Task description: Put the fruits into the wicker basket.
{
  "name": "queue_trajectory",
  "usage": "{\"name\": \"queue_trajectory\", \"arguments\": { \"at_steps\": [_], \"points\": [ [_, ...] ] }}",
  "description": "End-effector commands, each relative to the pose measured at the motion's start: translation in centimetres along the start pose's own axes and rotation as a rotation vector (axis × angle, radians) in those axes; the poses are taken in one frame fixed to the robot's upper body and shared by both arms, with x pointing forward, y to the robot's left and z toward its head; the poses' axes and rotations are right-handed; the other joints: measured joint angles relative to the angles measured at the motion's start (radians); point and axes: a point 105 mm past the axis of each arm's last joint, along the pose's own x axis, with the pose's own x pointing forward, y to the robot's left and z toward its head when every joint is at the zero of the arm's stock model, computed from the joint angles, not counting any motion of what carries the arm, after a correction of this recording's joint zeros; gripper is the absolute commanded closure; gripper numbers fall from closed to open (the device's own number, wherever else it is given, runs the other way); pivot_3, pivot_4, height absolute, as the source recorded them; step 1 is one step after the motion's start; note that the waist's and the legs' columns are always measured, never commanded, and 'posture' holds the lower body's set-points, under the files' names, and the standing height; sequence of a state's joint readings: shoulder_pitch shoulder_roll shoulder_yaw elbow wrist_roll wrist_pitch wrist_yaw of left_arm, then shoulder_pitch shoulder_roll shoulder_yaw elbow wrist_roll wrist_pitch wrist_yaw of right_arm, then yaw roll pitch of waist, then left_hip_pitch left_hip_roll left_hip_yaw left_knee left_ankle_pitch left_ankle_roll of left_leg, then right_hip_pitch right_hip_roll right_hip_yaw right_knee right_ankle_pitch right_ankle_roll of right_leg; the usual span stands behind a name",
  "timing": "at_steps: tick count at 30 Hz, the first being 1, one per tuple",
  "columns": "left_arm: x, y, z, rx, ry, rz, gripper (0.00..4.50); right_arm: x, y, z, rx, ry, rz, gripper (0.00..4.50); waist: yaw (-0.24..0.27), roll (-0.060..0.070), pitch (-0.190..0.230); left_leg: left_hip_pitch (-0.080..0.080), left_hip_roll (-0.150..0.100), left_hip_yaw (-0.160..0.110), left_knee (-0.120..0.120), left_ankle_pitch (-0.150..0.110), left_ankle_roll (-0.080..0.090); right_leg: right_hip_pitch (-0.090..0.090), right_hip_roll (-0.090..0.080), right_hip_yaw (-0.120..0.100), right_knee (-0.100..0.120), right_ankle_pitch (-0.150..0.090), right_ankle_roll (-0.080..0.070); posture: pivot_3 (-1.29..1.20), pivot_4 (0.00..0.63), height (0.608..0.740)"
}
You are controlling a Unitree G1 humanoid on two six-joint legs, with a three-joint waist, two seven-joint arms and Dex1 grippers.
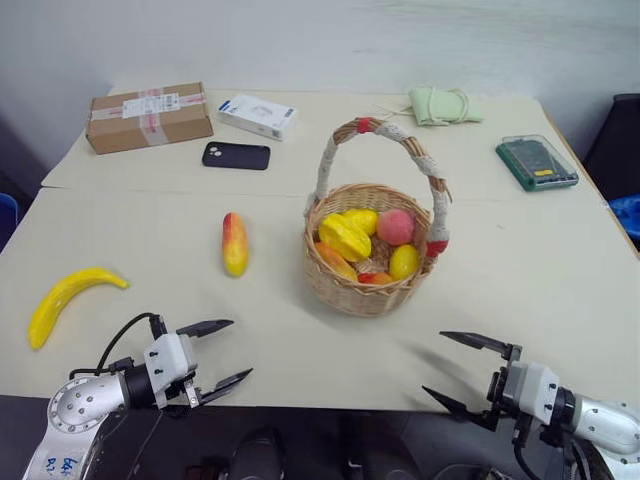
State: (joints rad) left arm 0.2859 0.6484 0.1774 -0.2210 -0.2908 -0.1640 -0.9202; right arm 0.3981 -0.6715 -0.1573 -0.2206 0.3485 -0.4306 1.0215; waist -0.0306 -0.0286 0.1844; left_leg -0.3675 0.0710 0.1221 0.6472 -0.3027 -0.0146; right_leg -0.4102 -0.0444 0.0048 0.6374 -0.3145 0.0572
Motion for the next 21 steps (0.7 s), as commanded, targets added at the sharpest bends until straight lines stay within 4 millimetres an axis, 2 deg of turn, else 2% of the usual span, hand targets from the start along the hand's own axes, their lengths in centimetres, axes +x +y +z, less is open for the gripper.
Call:
{"name": "queue_trajectory", "arguments": {
  "at_steps": [1,7,11,13,15,16,19,21],
  "points": [
    [-0.1,-0.1,0.5,0.023,-0.017,-0.006,0.01,0.0,0.3,0.0,0.003,-0.001,0.006,0.0,0.0,0.0,0.0,0.0,0.0,0.0,0.0,0.0,0.0,0.0,0.0,0.0,0.0,0.0,0.0,0.0,0.15,0.74],
    [-0.3,-0.5,0.7,-0.025,-0.028,-0.037,0.01,0.0,0.3,-0.1,0.015,-0.003,-0.006,0.0,0.001,0.0,0.0,0.0,0.0,0.0,0.0,0.0,0.0,0.001,0.0,0.0,0.0,0.0,0.0,0.0,0.15,0.74],
    [-0.9,0.0,-0.5,-0.005,0.07,-0.002,0.01,0.5,-0.5,1.1,-0.059,-0.098,-0.079,0.0,0.0,0.0,0.0,0.0,0.0,0.0,0.0,0.0,0.0,0.0,0.0,0.0,0.0,0.0,0.0,0.0,0.15,0.74],
    [-1.3,0.3,-0.6,-0.031,0.059,0.029,0.01,0.8,-0.6,1.4,-0.062,-0.123,-0.089,0.0,0.0,0.001,-0.001,0.001,0.0,0.0,0.0,0.0,0.0,0.0,0.0,0.0,0.001,0.0,0.0,0.0,0.15,0.74],
    [-2.3,1.1,-0.6,-0.089,0.029,0.116,0.01,1.6,-0.1,2.1,0.009,-0.186,-0.044,0.0,-0.001,0.0,-0.001,0.001,0.0,0.0,0.0,0.0,0.0,0.001,0.0,0.0,0.001,0.0,0.0,0.0,0.15,0.74],
    [-3.2,1.6,-0.8,-0.116,0.025,0.167,0.01,2.0,-0.4,3.2,-0.017,-0.254,-0.043,0.0,-0.001,0.0,-0.001,0.001,0.0,0.0,0.0,0.0,0.0,0.001,0.0,0.0,0.001,0.0,0.0,0.0,0.15,0.74],
    [-6.3,2.6,-1.2,-0.189,0.029,0.316,0.01,3.0,-0.9,5.4,-0.044,-0.344,-0.051,0.0,-0.008,0.0,-0.001,0.001,0.001,0.0,0.0,0.0,0.0,0.0,0.0,0.0,0.002,0.0,0.0,0.0,0.15,0.74],
    [-8.3,3.1,-1.2,-0.257,0.015,0.424,0.01,3.6,-0.3,6.3,-0.024,-0.384,-0.023,0.0,-0.006,0.0,-0.001,0.001,0.001,0.0,0.001,0.0,0.0,0.0,0.0,0.0,0.004,0.0,-0.001,0.0,0.15,0.74]
  ]
}}
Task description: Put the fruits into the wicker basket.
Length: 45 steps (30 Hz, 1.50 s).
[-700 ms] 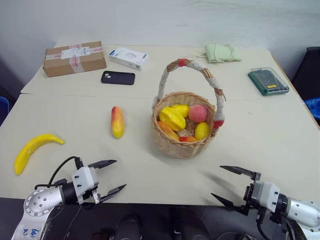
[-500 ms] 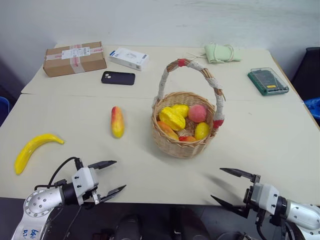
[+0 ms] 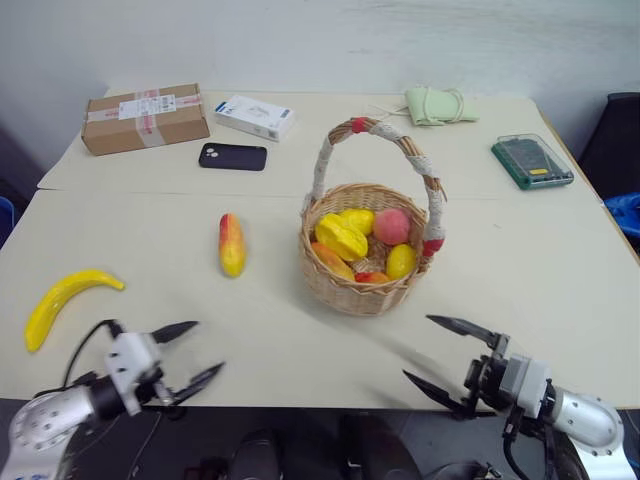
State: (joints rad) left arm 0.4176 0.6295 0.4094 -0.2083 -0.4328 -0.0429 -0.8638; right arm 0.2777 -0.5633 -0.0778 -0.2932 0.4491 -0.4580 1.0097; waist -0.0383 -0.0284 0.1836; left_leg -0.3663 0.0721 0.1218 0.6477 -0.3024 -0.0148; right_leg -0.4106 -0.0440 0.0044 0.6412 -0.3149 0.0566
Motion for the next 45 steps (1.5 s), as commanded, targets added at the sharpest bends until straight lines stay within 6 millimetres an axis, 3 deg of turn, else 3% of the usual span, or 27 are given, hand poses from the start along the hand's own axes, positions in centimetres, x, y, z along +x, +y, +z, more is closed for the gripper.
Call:
{"name": "queue_trajectory", "arguments": {
  "at_steps": [1,8,12,14,19,26,29,33,37,41,45],
  "points": [
    [-3.8,2.1,-0.1,-0.124,-0.027,0.216,0.01,1.6,1.0,2.2,0.037,-0.109,0.038,0.0,0.002,0.0,0.0,0.0,0.0,0.0,0.0,0.0,0.0,0.0,0.0,0.0,0.0,0.0,0.0,0.0,0.15,0.74],
    [-11.8,3.5,-4.7,-0.279,0.077,0.673,0.01,3.3,3.3,2.9,0.089,-0.16,0.126,0.0,0.004,-0.006,-0.004,0.0,-0.001,0.0,0.001,0.0,0.0,0.001,-0.001,0.0,-0.002,0.0,0.0,0.0,0.15,0.74],
    [-14.1,3.8,-5.0,-0.376,0.01,0.845,0.01,3.5,2.7,2.8,0.069,-0.17,0.096,0.0,0.009,-0.017,-0.01,0.0,0.0,-0.002,0.001,-0.002,-0.002,0.001,-0.001,-0.001,-0.003,-0.002,-0.004,0.0,0.15,0.74],
    [-14.5,4.0,-4.6,-0.41,-0.037,0.89,0.01,3.8,2.3,3.2,0.063,-0.2,0.081,0.0,0.009,-0.02,-0.012,0.0,0.0,-0.002,0.0,-0.003,-0.004,0.001,-0.001,-0.002,-0.003,-0.01,-0.018,0.0,0.15,0.74],
    [-13.7,7.2,-1.3,-0.378,-0.163,0.894,0.01,4.6,1.7,3.9,0.073,-0.247,0.088,0.0,0.012,-0.024,-0.015,0.0,0.0,-0.003,0.0,-0.003,-0.004,0.002,-0.002,-0.003,-0.003,-0.01,-0.018,0.0,0.15,0.74],
    [-11.4,12.8,1.8,-0.193,0.042,0.807,0.01,4.0,2.2,2.5,0.1,-0.193,0.143,0.0,0.01,-0.024,-0.015,0.001,0.0,-0.004,-0.001,-0.002,-0.003,0.003,-0.003,-0.005,0.0,-0.01,-0.018,0.0,0.15,0.74],
    [-10.9,15.6,1.2,-0.226,0.189,0.808,0.01,4.0,1.9,1.7,0.082,-0.169,0.128,0.0,0.005,-0.022,-0.014,0.003,0.0,-0.003,-0.001,-0.002,-0.004,0.003,-0.003,-0.004,0.002,-0.01,-0.018,0.0,0.15,0.74],
    [-8.7,16.0,-0.2,-0.286,0.345,0.649,0.01,3.5,1.3,0.4,0.046,-0.124,0.099,0.0,0.001,-0.021,-0.013,0.006,0.001,-0.002,-0.003,-0.002,-0.005,0.002,-0.003,-0.005,0.005,-0.009,-0.016,0.0,0.15,0.74],
    [-8.7,17.2,-1.5,-0.271,0.464,0.616,0.01,3.3,1.0,0.2,0.023,-0.107,0.071,0.0,0.001,-0.019,-0.012,0.006,0.001,-0.002,-0.004,-0.002,-0.007,0.001,-0.003,-0.005,0.007,-0.008,-0.014,0.0,0.15,0.74],
    [-8.4,16.6,-1.8,-0.353,0.462,0.533,0.91,2.9,0.8,0.2,0.003,-0.087,0.026,0.0,0.001,-0.019,-0.013,0.006,0.004,-0.002,-0.005,-0.002,-0.01,-0.001,-0.002,-0.01,0.01,-0.01,-0.018,0.0,0.15,0.74],
    [-7.7,15.7,-1.6,-0.405,0.382,0.464,2.27,2.8,0.4,0.4,-0.018,-0.09,-0.028,0.0,0.002,-0.018,-0.012,0.006,0.006,-0.002,-0.005,-0.003,-0.012,-0.002,-0.002,-0.014,0.012,-0.011,-0.02,0.0,0.15,0.74]
  ]
}}
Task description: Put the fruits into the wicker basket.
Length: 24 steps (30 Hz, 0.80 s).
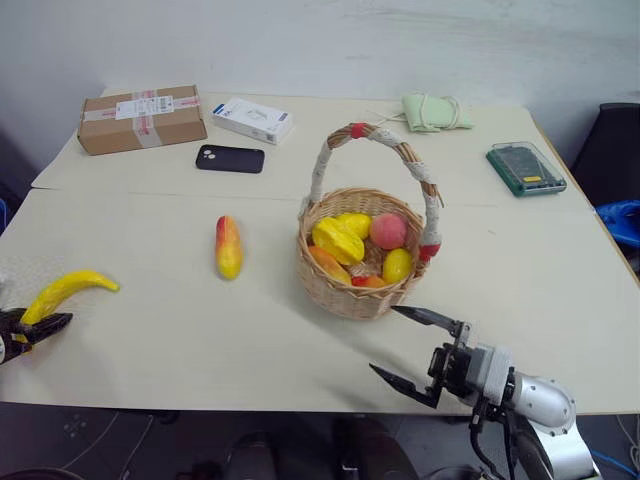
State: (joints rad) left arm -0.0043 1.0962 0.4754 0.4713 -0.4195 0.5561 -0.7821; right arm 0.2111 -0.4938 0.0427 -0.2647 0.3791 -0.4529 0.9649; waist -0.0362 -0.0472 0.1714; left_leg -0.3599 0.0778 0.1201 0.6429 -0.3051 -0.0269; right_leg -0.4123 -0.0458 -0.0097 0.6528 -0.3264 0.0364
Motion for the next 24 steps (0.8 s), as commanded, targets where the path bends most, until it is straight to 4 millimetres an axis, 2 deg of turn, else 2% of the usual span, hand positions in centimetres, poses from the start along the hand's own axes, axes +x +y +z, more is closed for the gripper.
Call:
{"name": "queue_trajectory", "arguments": {
  "at_steps": [1,4,6,8,11,14,16,17,19,21,24],
  "points": [
    [-0.3,-0.6,1.5,-0.025,-0.128,-0.061,2.58,0.1,-1.1,1.5,-0.053,-0.056,-0.071,0.0,0.0,0.002,0.001,0.0,0.0,0.0,0.0,0.0,0.0,0.0,0.0,0.0,0.0,0.0,0.0,0.0,0.15,0.74],
    [-0.3,-1.6,2.6,-0.018,-0.236,-0.122,3.55,-0.1,-2.7,2.3,-0.029,-0.097,-0.16,0.0,0.004,0.002,0.001,0.002,0.001,0.0,0.002,0.001,-0.002,0.001,0.0,-0.001,0.003,0.0,0.0,0.0,0.15,0.74],
    [-0.6,-3.1,3.7,0.002,-0.312,-0.207,3.55,-0.4,-4.0,2.8,-0.039,-0.113,-0.229,0.0,0.004,0.002,0.001,0.002,0.001,-0.001,0.002,0.003,-0.003,0.001,0.0,-0.001,0.004,0.0,0.0,0.0,0.15,0.74],
    [-1.2,-7.5,6.2,0.072,-0.391,-0.428,3.55,-0.8,-4.3,3.2,-0.055,-0.092,-0.241,0.0,0.005,0.001,0.001,0.002,0.001,-0.001,0.003,0.003,-0.004,0.001,0.0,-0.001,0.005,0.0,0.0,0.0,0.15,0.74],
    [-1.9,-14.1,8.8,0.208,-0.391,-0.738,3.55,-1.6,-3.9,3.3,-0.067,-0.046,-0.241,0.0,0.022,0.002,0.001,0.001,0.001,-0.004,0.002,0.003,-0.005,0.002,-0.001,-0.003,0.004,0.0,-0.001,0.0,0.15,0.74],
    [-1.9,-20.3,12.9,0.367,-0.432,-0.97,3.55,-2.5,-3.7,3.5,-0.076,-0.013,-0.306,0.0,0.039,0.004,0.003,0.001,0.001,-0.003,0.002,0.005,-0.004,0.004,-0.001,-0.004,0.004,-0.001,-0.001,0.0,0.15,0.74],
    [-1.4,-22.6,14.6,0.449,-0.45,-1.013,3.55,-2.8,-3.6,3.6,-0.081,-0.001,-0.333,0.0,0.039,0.005,0.003,0.001,-0.001,-0.003,0.003,0.006,-0.003,0.004,0.0,-0.004,0.004,0.0,0.001,0.0,0.15,0.74],
    [-0.3,-24.1,15.6,0.483,-0.455,-1.011,3.55,-3.4,-3.7,3.7,-0.102,0.02,-0.369,0.0,0.034,0.006,0.003,0.001,-0.001,-0.001,0.004,0.007,-0.003,0.004,0.001,-0.002,0.004,0.001,0.002,0.0,0.15,0.74],
    [0.8,-28.2,17.9,0.514,-0.508,-1.06,3.55,-5.2,-5.3,4.5,-0.103,0.023,-0.544,0.0,0.03,0.009,0.003,0.002,-0.003,0.001,0.004,0.006,-0.002,0.005,0.002,0.001,0.004,0.003,0.005,0.0,0.15,0.74],
    [1.2,-31.0,18.4,0.561,-0.506,-1.097,3.55,-6.2,-5.9,5.1,-0.113,0.03,-0.623,0.0,0.027,0.008,0.004,0.001,-0.007,0.0,0.005,0.007,-0.002,0.004,0.004,0.002,0.004,0.003,0.008,0.0,0.15,0.74],
    [2.5,-33.2,18.8,0.573,-0.498,-1.069,3.55,-6.9,-5.4,5.0,-0.138,0.085,-0.614,0.0,0.004,0.009,0.004,0.002,-0.008,0.001,0.004,0.009,-0.006,0.002,0.006,0.009,0.004,0.003,0.012,0.0,0.15,0.74]
  ]
}}
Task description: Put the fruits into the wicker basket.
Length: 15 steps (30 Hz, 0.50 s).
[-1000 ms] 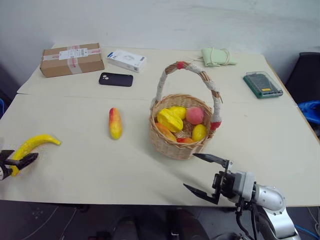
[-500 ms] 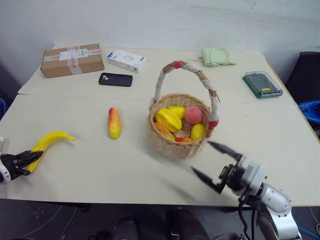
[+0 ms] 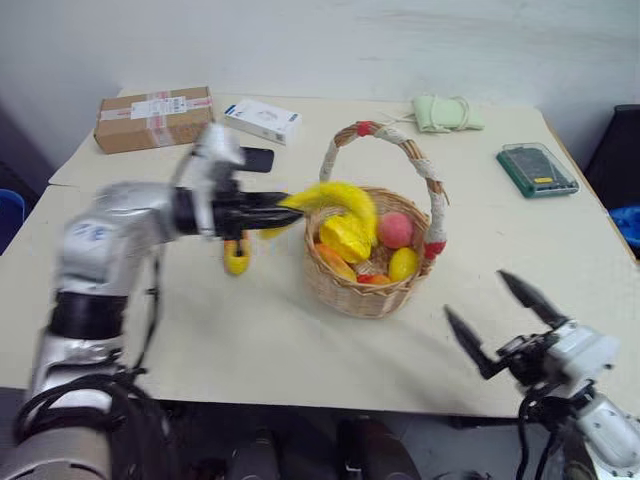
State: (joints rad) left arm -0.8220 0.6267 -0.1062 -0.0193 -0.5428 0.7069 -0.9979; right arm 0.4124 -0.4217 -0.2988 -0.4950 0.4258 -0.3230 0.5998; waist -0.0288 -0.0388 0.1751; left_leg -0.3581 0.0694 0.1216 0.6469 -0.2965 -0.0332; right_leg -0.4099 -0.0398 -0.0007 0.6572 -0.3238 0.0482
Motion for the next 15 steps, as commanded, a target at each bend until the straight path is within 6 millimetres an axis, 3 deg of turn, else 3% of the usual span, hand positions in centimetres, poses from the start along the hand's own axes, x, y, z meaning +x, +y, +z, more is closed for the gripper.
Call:
{"name": "queue_trajectory", "arguments": {
  "at_steps": [1,3,4,10,13,15],
  "points": [
    [1.5,1.2,0.3,0.043,0.017,0.09,3.55,-0.5,-0.4,1.1,-0.046,-0.003,-0.024,0.0,-0.005,0.0,0.0,0.001,0.0,-0.002,0.0,0.0,-0.001,0.0,0.002,0.003,0.0,0.0,0.001,0.0,0.15,0.74],
    [2.1,1.9,0.1,0.04,0.011,0.138,3.55,-0.6,-0.5,1.1,-0.05,-0.002,-0.044,0.0,-0.009,0.0,0.0,0.003,0.0,-0.006,0.0,-0.001,-0.003,-0.001,0.008,0.008,0.001,-0.001,0.001,0.0,0.15,0.74],
    [2.3,2.1,0.0,0.046,0.008,0.153,3.34,-0.6,-0.4,1.1,-0.049,-0.003,-0.048,0.0,-0.01,0.0,0.0,0.003,0.001,-0.007,0.0,-0.001,-0.004,-0.001,0.009,0.009,0.001,-0.001,0.001,0.0,0.15,0.74],
    [2.5,1.6,0.3,0.061,-0.048,0.125,1.66,-0.3,0.2,1.2,-0.04,-0.019,-0.061,0.0,-0.001,0.001,0.001,0.004,0.001,-0.007,0.001,-0.001,-0.004,-0.001,0.01,0.01,0.002,-0.001,0.001,0.0,0.15,0.74],
    [1.3,1.2,0.7,0.098,-0.109,0.103,0.77,-0.1,0.2,1.3,-0.041,-0.035,-0.062,0.0,-0.002,0.001,0.001,0.004,0.001,-0.007,0.001,-0.002,-0.004,-0.001,0.01,0.01,0.002,-0.001,0.001,0.0,0.15,0.74],
    [-0.5,0.8,0.7,0.101,-0.162,0.098,0.77,0.0,-0.5,1.5,-0.014,-0.06,-0.117,0.0,-0.004,0.001,0.001,0.004,0.002,-0.006,0.0,-0.002,-0.004,-0.001,0.01,0.011,0.002,-0.001,0.0,0.0,0.15,0.74]
  ]
}}
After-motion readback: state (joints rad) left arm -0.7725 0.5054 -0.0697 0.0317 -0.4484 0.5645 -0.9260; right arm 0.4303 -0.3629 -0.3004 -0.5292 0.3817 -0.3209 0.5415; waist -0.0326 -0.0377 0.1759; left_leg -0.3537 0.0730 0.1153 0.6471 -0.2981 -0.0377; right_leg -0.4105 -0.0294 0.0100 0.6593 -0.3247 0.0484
